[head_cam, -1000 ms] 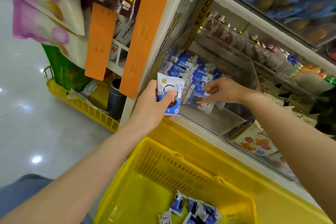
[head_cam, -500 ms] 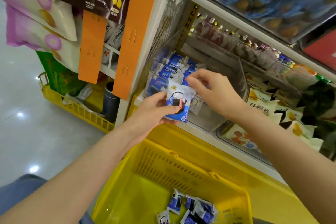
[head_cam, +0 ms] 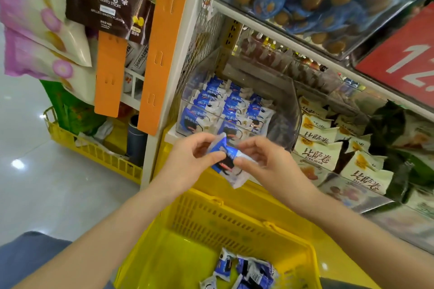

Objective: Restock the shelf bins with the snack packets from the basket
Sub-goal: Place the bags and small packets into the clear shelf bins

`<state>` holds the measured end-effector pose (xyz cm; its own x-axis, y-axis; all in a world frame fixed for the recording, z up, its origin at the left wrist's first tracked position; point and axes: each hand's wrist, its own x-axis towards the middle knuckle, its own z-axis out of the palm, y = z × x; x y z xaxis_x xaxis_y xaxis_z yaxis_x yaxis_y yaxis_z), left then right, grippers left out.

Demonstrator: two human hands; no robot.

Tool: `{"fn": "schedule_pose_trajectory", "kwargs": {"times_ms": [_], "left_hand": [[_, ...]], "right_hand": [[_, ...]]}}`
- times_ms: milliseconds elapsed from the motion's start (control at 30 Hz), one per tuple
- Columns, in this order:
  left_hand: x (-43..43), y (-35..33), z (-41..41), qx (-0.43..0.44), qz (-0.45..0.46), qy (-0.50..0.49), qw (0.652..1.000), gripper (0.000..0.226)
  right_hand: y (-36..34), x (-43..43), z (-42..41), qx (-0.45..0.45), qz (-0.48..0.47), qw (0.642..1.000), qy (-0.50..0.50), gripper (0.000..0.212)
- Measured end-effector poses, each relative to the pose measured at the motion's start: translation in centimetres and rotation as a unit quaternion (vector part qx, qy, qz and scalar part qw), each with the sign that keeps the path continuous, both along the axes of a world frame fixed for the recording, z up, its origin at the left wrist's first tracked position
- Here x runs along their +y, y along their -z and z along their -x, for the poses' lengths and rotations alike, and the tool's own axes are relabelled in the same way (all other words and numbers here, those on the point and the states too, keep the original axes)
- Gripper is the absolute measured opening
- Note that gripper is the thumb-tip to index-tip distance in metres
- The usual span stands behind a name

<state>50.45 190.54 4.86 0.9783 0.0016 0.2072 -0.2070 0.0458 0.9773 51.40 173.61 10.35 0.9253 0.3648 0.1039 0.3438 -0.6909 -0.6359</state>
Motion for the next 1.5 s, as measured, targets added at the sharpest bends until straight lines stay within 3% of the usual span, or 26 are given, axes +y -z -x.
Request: {"fn": "schedule_pose_trajectory", "kwargs": {"times_ms": [267,400,500,600,767,933,1000,1100,1167,1300,1500], "left_hand": [[-0.8,-1.5,-0.5,-0.064,-0.148,-0.014,0.987,0.029],[0.4,-2.7,-3.0,-0.124,-0.282,-0.084,0.948,0.038],[1.4,-2.5,-5.1,-0.131,-0.379,-0.11,0.909,0.037],[1.8,-1.4,-6.6,-0.143,-0.432,-0.118,0.882,0.031],[1.6,-0.3,-7.3,-0.172,-0.432,-0.144,0.874,0.03],[1.6,0.1,-7.3,-0.186,-0.426,-0.146,0.873,0.024],[1.6,0.1,-7.3,-0.188,-0.431,-0.145,0.871,0.024],[1.6,-0.1,-7.0,-0.188,-0.449,-0.138,0.863,0.027],[1.6,-0.1,-6.5,-0.192,-0.45,-0.13,0.862,0.028],[1.5,0.8,-4.2,-0.191,-0.408,-0.146,0.881,0.027],[1.2,4.6,-0.4,-0.162,-0.45,-0.181,0.859,0.019]], "right_hand": [[-1.8,-1.4,-0.2,-0.022,0.009,0.999,-0.023,0.021],[-4.5,-2.7,-3.9,-0.087,-0.057,0.993,0.049,0.018],[-5.2,-2.9,-7.2,-0.135,-0.034,0.986,0.096,0.015],[-4.1,-1.9,-9.9,-0.046,0.05,0.993,0.101,0.014],[-2.0,0.3,-12.5,0.133,0.159,0.978,-0.019,0.01],[-1.1,0.9,-13.0,0.252,0.155,0.955,-0.02,0.039],[-0.9,1.0,-12.3,0.214,0.166,0.962,-0.011,0.051],[-0.2,0.7,-9.7,0.044,0.181,0.982,-0.018,0.047],[0.5,0.1,-7.3,-0.048,0.189,0.98,-0.038,0.039],[2.4,-1.4,-3.3,-0.163,0.194,0.966,-0.043,0.05],[7.7,-4.3,2.0,-0.191,0.116,0.975,-0.001,0.036]]}}
